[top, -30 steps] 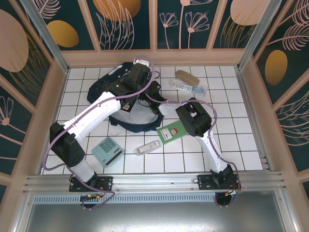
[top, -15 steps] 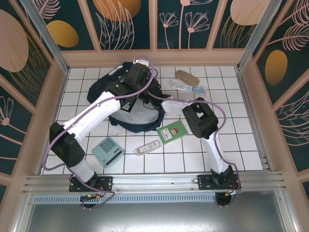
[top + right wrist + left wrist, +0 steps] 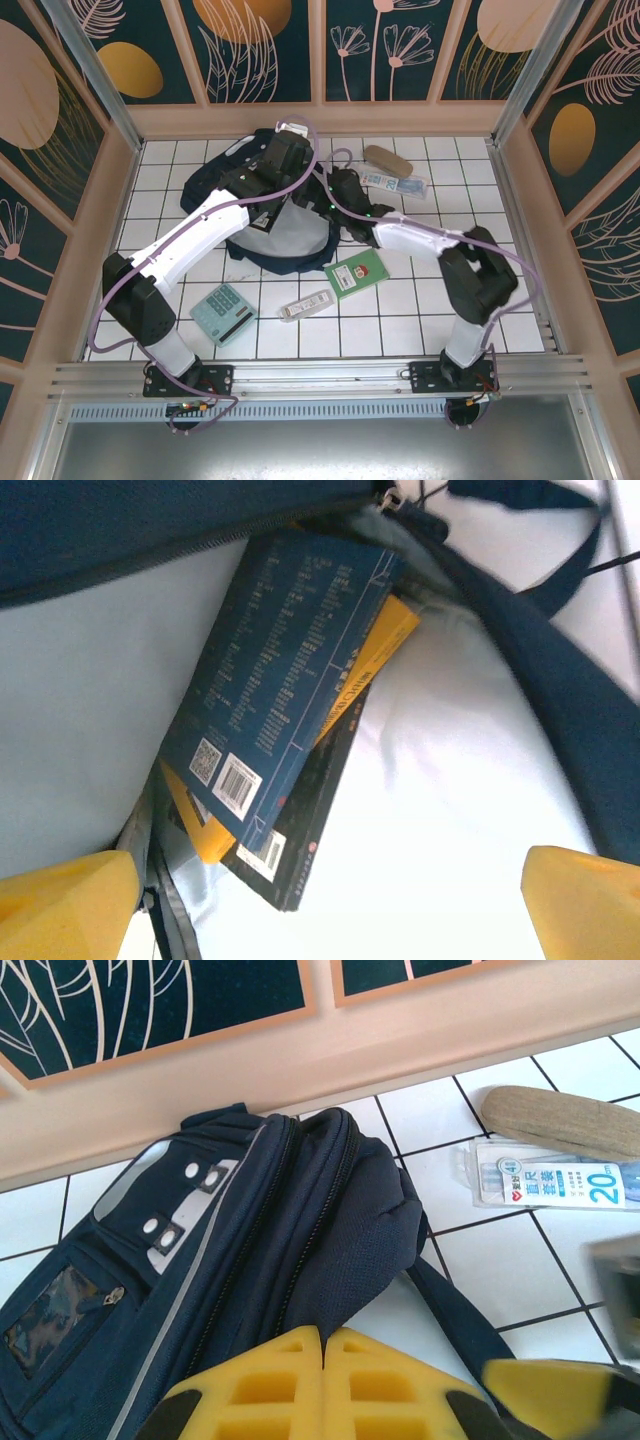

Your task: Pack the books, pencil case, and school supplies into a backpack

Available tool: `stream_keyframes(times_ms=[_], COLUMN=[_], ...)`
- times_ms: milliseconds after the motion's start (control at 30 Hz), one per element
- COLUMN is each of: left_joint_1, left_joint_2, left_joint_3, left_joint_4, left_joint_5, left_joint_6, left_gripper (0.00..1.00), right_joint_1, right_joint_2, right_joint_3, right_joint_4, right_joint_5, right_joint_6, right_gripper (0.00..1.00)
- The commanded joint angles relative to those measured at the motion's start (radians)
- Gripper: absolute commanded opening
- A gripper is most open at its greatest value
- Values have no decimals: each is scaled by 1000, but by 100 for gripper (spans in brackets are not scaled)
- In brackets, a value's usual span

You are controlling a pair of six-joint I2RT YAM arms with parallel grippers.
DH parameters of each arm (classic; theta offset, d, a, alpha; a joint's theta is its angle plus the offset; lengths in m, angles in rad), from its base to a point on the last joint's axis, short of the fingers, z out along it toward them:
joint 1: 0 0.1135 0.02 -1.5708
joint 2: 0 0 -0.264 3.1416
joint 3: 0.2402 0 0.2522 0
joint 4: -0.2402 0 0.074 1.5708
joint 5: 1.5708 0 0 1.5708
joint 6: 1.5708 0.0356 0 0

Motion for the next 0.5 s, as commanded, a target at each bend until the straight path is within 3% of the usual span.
stream_keyframes(times_ms=[0, 467], left_joint_1=[-3, -3], left_joint_2=[-45, -33], left_joint_3=[19, 10], left_joint_4=[108, 111], left_joint_5=[0, 5], left_joint_6=[-12, -18], left_gripper=[0, 0], right_joint_1=[-5, 69], right_joint_2=[-121, -565], right_joint_3=[-111, -581], right_joint_4=[-65, -208], right_joint_5=[67, 28], right_joint_6=[-56, 15], right_gripper=[98, 88])
